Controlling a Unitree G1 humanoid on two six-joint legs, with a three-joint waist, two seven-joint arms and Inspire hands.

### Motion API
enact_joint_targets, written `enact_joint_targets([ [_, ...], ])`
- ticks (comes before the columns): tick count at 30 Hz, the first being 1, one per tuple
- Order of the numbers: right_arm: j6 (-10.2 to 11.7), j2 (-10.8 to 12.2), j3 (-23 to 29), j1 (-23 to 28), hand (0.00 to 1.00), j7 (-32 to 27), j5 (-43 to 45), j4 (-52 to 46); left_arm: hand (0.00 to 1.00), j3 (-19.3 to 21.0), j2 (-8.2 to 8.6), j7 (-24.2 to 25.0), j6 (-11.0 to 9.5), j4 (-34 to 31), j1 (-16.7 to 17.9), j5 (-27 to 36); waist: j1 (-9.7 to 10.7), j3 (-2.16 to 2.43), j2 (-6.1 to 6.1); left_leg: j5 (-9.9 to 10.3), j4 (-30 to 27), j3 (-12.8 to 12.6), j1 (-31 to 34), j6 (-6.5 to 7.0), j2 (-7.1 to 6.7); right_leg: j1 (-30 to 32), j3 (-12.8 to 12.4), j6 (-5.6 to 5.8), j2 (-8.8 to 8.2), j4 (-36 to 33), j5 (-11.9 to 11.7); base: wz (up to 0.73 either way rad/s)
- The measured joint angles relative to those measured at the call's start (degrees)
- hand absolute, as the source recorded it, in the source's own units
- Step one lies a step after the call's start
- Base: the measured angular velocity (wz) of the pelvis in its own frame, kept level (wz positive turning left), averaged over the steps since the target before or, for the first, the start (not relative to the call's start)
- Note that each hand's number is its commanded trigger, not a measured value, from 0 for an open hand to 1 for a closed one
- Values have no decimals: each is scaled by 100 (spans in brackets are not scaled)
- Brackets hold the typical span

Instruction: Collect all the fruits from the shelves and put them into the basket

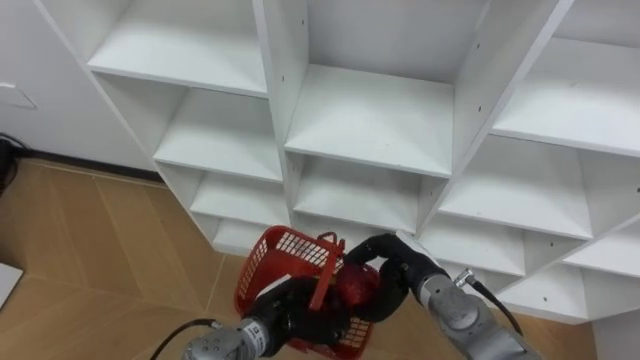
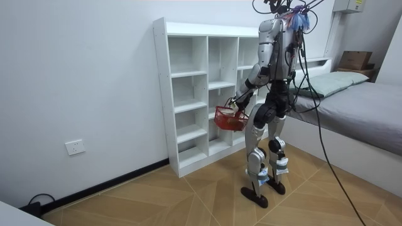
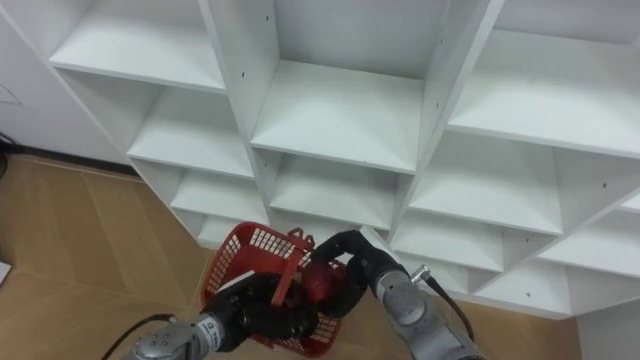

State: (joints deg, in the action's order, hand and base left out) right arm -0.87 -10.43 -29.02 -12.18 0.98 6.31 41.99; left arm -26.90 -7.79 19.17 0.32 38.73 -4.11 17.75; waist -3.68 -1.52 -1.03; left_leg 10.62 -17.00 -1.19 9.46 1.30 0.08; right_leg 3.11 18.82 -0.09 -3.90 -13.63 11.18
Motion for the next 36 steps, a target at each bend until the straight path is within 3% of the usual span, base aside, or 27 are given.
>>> enact_joint_targets([
  [1,0,16,0,-4,0,25,81,45,100,-23,15,67,0,-2,-37,0,-27,0,0,0,-9,9,7,0,0,0,-4,0,2,0,0,0],
  [8,0,103,-2,-32,0,64,274,249,100,-55,26,417,7,-111,-122,-1,-80,0,3,1,-38,45,34,-1,2,1,4,0,9,1,0,1],
  [36,2,205,-157,55,0,171,319,438,100,-272,-68,513,17,-166,-113,-56,-110,4,79,1,-92,135,70,-1,-33,-40,28,3,4,1,3,2],
])
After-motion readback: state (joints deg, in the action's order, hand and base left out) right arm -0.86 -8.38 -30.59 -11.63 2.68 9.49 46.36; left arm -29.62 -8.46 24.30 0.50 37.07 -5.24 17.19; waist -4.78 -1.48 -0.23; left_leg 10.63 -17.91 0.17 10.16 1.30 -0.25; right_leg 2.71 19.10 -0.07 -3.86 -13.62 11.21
